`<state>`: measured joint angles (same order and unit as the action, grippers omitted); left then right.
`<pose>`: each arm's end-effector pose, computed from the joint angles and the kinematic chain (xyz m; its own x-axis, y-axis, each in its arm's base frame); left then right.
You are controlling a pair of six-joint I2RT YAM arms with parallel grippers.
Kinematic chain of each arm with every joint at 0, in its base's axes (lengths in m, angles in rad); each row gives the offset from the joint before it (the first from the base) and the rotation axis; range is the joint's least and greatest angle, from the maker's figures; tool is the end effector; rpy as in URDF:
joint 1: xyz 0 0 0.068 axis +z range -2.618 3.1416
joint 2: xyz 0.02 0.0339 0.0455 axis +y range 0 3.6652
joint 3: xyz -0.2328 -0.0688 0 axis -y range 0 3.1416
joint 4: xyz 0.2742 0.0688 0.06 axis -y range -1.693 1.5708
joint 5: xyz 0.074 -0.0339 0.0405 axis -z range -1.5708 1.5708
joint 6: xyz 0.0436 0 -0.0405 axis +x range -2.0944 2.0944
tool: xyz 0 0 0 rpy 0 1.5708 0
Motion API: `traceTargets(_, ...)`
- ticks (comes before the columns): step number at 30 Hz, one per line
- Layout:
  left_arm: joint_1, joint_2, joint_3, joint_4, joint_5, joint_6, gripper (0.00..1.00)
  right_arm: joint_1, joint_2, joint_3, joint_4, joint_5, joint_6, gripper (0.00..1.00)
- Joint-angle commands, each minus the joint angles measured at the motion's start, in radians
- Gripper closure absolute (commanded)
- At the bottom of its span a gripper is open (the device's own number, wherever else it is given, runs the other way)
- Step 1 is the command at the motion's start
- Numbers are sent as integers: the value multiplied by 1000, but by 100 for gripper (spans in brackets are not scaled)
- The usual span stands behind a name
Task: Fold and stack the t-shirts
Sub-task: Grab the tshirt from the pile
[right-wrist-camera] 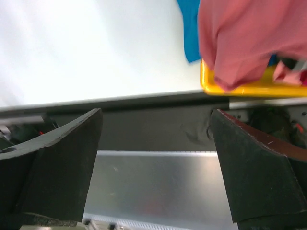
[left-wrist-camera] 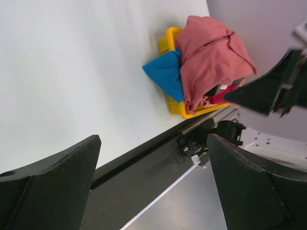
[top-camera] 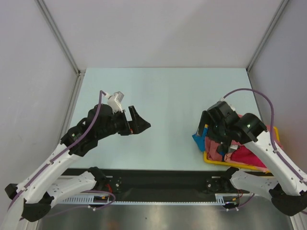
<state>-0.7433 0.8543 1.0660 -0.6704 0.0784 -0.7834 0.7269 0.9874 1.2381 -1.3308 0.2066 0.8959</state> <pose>0.1655 -0.1567 0.3533 -0.7436 -0.2721 -0.6108 0.2846 0.6978 -0.6573 0.1535 0.1246 0.3310 -0.8632 0.2549 -0.4357 0.1533 0.9547 0.2549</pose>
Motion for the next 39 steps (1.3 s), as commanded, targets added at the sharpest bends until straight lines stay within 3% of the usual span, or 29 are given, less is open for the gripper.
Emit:
traceTargets(1,13,-9,43,-40,-28,84,1,-131,46,119,-7,7,-142,0)
traceTargets(2,13,-1,55,-55,-34,101,2,-202,56,130,5,-51,-190,0)
traceTargets(5,15,9,87,-76,-40,171,2,-511,76,152,33,-142,-348,15)
traceTargets(6,15,11,92,-81,-37,185,2,-662,80,165,32,-160,-414,29)
traceTargets(8,15,15,84,-72,-19,232,2,-816,95,205,19,-171,-463,49)
traceTargets(10,16,25,84,-75,-16,275,2,-875,125,213,7,-158,-511,52)
traceTargets(11,18,32,84,-81,-16,288,2,-876,135,210,5,-89,-508,50)
traceTargets(12,18,37,84,-84,-15,297,2,-876,148,207,8,-54,-512,38)
traceTargets(13,19,40,81,-84,-9,315,2,-902,158,199,13,-12,-506,34)
traceTargets(15,19,35,71,-83,-6,329,2,-931,172,158,44,24,-512,32)
traceTargets(23,27,19,68,-77,-29,429,1,-957,299,44,220,8,-500,35)
traceTargets(27,27,6,57,-66,-25,437,0,-957,339,34,258,60,-532,45)
traceTargets(32,27,-1,43,-64,-20,432,0,-959,375,27,289,71,-534,48)
traceTargets(34,27,2,43,-61,-11,432,0,-959,379,17,300,74,-531,57)
traceTargets(36,27,2,49,-63,-11,432,0,-959,379,15,306,79,-532,76)
traceTargets(38,27,2,52,-67,-9,432,0,-959,369,23,308,86,-534,85)
traceTargets(39,25,2,51,-66,-9,432,0,-959,364,23,318,80,-537,96)
